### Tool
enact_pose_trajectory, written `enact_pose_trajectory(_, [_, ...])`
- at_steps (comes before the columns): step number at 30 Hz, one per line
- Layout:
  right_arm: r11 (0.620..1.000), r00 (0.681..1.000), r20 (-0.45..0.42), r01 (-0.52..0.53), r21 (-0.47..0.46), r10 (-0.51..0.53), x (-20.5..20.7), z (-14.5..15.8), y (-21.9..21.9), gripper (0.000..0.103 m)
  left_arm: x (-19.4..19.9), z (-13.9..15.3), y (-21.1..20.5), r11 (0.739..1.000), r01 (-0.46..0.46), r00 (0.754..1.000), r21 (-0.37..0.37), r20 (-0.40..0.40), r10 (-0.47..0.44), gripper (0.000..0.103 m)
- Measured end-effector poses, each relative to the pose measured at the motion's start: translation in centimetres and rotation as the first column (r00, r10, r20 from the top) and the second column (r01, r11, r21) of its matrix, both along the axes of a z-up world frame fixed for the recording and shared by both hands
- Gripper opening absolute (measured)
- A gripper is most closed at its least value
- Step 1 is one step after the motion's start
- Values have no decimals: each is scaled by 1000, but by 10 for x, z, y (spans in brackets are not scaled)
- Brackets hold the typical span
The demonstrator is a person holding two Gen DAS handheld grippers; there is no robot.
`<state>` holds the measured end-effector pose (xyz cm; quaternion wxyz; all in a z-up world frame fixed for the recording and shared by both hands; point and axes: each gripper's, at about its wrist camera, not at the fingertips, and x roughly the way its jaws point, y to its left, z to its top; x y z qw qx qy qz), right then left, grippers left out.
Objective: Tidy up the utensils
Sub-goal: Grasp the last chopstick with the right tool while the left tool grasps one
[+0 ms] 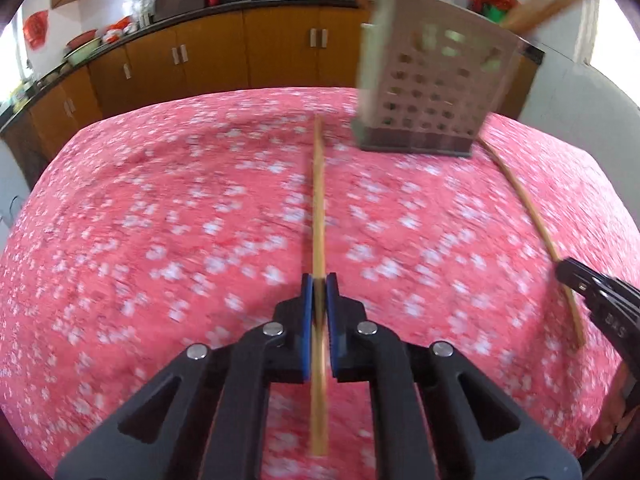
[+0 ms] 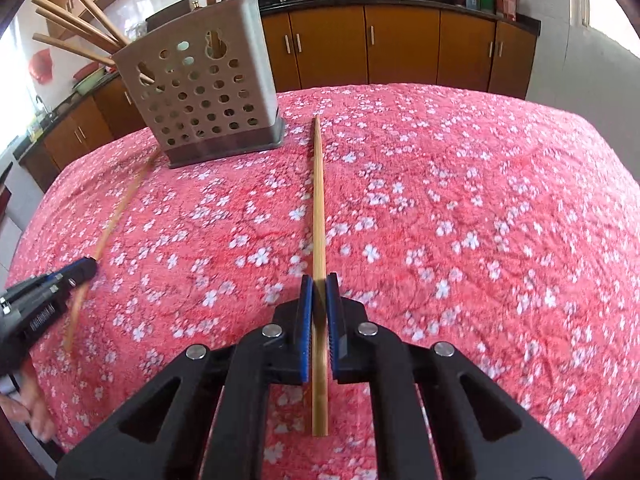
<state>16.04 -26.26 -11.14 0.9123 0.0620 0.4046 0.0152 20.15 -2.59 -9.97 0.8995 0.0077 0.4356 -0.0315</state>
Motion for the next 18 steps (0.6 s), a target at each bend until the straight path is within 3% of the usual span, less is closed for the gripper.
enact_pose_trajectory(4, [1000, 1000, 6, 21, -22, -21, 15, 1, -4, 8, 19, 0, 29, 997, -68, 998, 33, 11, 67, 9])
enact_pose_trajectory(8, [998, 999, 16, 44, -50, -44, 33, 1, -8, 8, 32, 0, 52, 994, -106, 994, 13, 17, 106, 12])
enact_pose_trajectory(11, [998, 998, 15, 56, -41, -55, 42, 1, -10, 8, 35, 1, 60, 993, -115, 993, -12, 15, 115, 12])
enact_pose_trajectory(18, [998, 998, 16, 56, -32, -55, 45, 0, -10, 8, 37, 0, 58, 993, -115, 993, 4, 15, 115, 12])
